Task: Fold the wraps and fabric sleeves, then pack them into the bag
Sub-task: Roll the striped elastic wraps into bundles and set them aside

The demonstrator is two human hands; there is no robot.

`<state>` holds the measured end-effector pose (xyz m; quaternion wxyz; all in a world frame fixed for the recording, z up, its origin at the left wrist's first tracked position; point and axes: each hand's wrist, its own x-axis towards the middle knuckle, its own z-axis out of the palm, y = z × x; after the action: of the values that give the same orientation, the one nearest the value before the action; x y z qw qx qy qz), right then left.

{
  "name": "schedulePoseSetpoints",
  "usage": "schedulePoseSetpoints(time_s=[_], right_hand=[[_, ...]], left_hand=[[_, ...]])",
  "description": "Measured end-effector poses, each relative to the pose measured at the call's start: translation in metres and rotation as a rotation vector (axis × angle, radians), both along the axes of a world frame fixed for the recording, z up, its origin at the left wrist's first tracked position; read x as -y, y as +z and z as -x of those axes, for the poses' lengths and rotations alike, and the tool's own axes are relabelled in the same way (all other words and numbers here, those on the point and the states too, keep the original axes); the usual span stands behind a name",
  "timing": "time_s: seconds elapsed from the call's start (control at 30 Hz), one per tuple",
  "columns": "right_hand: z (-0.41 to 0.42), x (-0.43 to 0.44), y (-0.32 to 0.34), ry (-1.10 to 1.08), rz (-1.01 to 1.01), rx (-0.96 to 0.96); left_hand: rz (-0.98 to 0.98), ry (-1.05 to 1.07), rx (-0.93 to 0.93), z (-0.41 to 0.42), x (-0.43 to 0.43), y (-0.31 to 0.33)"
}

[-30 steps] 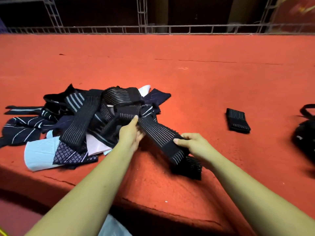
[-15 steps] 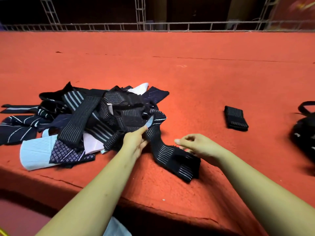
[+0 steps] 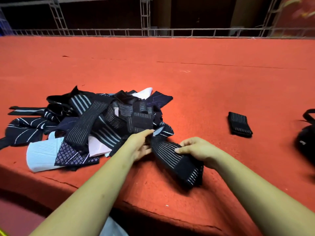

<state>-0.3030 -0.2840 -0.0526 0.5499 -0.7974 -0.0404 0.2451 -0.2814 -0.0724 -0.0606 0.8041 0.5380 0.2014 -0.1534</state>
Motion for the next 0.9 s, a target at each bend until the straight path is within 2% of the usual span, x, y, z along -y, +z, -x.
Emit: schedulePoseSetpoints(time_s=[0.07,0.13,0.2,0.27,0.33,0.37,0.4,0.47,0.6,0.7,0.77,0.9], right_hand=[[0.004,0.019,0.004,0.018,0.064,0.054],[0.008,0.034,0.006,0.045,0.151,0.096],[0.012,0.045,0.005,0.038,0.207,0.126],[0.016,0.05,0.006,0.004,0.256,0.157],[0.018,0.053,0.004,0.001,0.321,0.208],[0.019,0.055,0.003,0.003,0.36,0.243],[0.019,0.057,0.001,0.004,0.385,0.266],[0.025,0.058,-0.001,0.04,0.36,0.281],[0.033,0.057,-0.009,0.141,0.315,0.314],[0.031,0.059,-0.016,0.102,0.326,0.343],[0.032,0.062,-0.018,0.07,0.28,0.318],[0.035,0.077,-0.009,-0.002,0.07,0.217]], left_hand=[[-0.121,-0.207,-0.036,0.004,0.005,0.008],[-0.354,-0.384,-0.025,0.006,0.013,0.016],[-0.585,-0.442,0.056,0.002,0.026,0.026],[-0.651,-0.347,0.126,-0.006,0.039,0.033],[-0.568,-0.178,0.137,-0.022,0.047,0.029],[-0.599,-0.124,0.164,-0.028,0.05,0.024],[-0.709,-0.133,0.197,-0.032,0.053,0.018],[-0.954,-0.315,0.256,-0.032,0.061,0.009],[-1.256,-0.664,0.307,-0.028,0.082,0.012],[-1.51,-0.744,0.389,-0.028,0.089,0.007],[-1.528,-0.726,0.419,-0.028,0.084,-0.001],[-1.31,-0.56,0.379,-0.033,0.065,-0.022]])
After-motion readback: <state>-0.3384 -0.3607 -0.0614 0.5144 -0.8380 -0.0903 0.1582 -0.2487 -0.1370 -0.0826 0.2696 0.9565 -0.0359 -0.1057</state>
